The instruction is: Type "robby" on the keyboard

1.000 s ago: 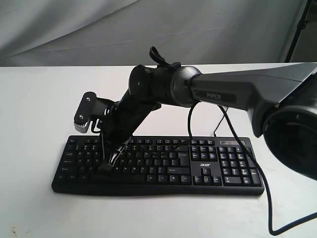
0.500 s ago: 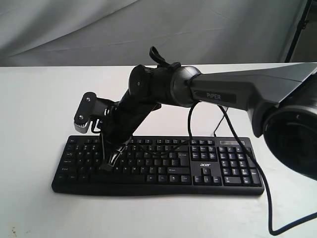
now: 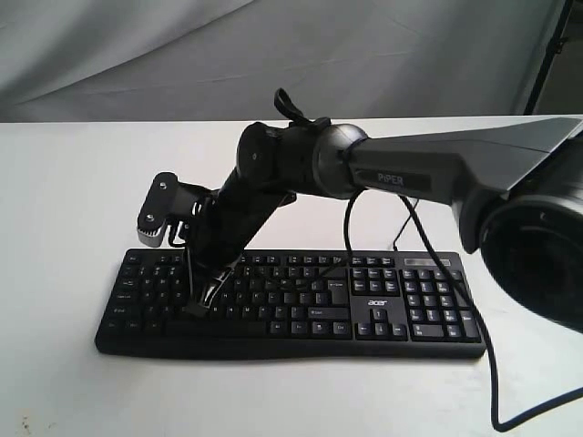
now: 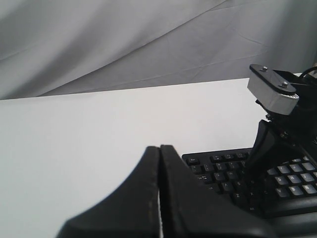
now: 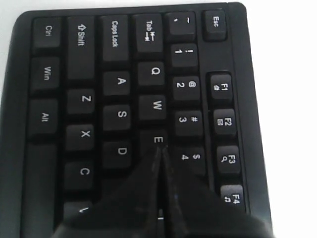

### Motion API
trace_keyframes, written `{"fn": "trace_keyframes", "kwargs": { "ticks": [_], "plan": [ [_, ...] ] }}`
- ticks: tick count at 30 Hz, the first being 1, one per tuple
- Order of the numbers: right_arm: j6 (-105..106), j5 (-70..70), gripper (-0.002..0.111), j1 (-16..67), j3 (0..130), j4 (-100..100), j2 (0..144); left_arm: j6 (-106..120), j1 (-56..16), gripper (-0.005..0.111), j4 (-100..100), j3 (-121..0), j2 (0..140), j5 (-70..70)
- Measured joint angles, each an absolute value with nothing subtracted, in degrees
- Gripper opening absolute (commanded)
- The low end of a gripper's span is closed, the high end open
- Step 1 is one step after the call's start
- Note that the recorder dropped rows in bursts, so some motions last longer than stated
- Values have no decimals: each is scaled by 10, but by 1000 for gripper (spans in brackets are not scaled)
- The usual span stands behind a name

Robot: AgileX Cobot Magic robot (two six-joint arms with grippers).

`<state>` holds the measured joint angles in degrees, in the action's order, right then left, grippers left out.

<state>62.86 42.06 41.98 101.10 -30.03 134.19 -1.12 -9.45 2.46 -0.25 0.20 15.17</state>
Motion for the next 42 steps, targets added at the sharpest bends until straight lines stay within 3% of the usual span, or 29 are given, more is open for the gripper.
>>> {"fn": "trace_keyframes", "kwargs": {
  "ticks": [20,31,42],
  "plan": [
    [599,465,0,408,1011,-261,1320,-11,-95,0,25,-2,2,152],
    [602,405,0,371,889,-253,1248,-11,-95,0,25,-2,2,152],
    [610,403,0,341,862,-257,1235,-11,-95,0,25,-2,2,152]
  ]
}}
